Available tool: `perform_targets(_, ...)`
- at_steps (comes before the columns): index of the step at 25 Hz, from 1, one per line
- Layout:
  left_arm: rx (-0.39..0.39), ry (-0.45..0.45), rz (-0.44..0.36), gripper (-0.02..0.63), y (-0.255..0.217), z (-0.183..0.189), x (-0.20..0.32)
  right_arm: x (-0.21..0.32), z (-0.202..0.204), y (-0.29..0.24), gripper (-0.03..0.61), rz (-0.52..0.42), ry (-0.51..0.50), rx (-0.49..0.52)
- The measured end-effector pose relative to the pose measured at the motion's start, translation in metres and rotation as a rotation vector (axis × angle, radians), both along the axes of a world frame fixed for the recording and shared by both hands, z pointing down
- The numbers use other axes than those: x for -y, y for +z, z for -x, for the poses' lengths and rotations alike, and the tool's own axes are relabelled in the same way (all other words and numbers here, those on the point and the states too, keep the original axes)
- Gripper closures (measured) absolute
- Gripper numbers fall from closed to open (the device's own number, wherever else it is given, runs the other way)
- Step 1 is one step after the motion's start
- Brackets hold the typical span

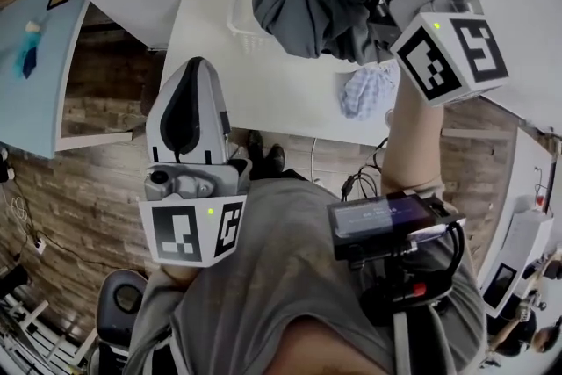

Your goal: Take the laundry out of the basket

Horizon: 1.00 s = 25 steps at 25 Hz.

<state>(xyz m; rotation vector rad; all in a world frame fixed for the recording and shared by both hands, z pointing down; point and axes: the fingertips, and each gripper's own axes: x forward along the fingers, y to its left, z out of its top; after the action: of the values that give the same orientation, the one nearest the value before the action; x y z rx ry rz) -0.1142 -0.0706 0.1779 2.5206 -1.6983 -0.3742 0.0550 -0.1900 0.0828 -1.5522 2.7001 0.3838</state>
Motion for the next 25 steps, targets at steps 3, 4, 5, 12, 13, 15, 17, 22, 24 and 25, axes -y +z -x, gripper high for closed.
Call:
perform_targets(3, -0.009, -0.044, -0.012, 0.606, -0.002, 0.022, -0.009, -0.015, 0.025, -0.004, 0.500, -0.003, -0.055, -0.001)
perform_targets(4, -0.013, -0.060, -0.015, 0.606, -0.002, 0.033, -0.010, -0.018, 0.037, -0.006, 0.500, -0.007, -0.073, 0.006)
perform_targets(5, -0.017, -0.073, -0.017, 0.606, -0.002, 0.044, -0.010, -0.022, 0.049, -0.008, 0.500, -0.013, -0.090, 0.013)
perform_targets(12, -0.009, -0.114, -0.036, 0.606, 0.001, 0.141, 0.002, -0.035, 0.160, -0.002, 0.500, -0.046, -0.179, 0.023)
perform_targets(13, -0.007, -0.115, -0.034, 0.606, 0.005, 0.169, 0.012, -0.026, 0.188, 0.005, 0.500, -0.041, -0.181, 0.028)
perform_targets(15, -0.002, -0.112, -0.029, 0.606, 0.011, 0.208, 0.029, -0.013, 0.227, 0.021, 0.500, -0.024, -0.179, 0.040)
perform_targets(17, 0.007, -0.102, -0.030, 0.606, 0.010, 0.218, 0.036, -0.011, 0.237, 0.033, 0.500, -0.004, -0.175, 0.051)
perform_targets(22, 0.031, -0.070, -0.039, 0.606, 0.006, 0.208, 0.034, -0.024, 0.232, 0.059, 0.500, 0.028, -0.166, 0.054)
perform_targets(24, 0.031, -0.059, -0.033, 0.606, 0.009, 0.207, 0.032, -0.028, 0.233, 0.071, 0.500, 0.041, -0.160, 0.059)
perform_targets(25, 0.025, -0.056, -0.033, 0.606, 0.011, 0.208, 0.031, -0.030, 0.234, 0.078, 0.500, 0.047, -0.158, 0.062)
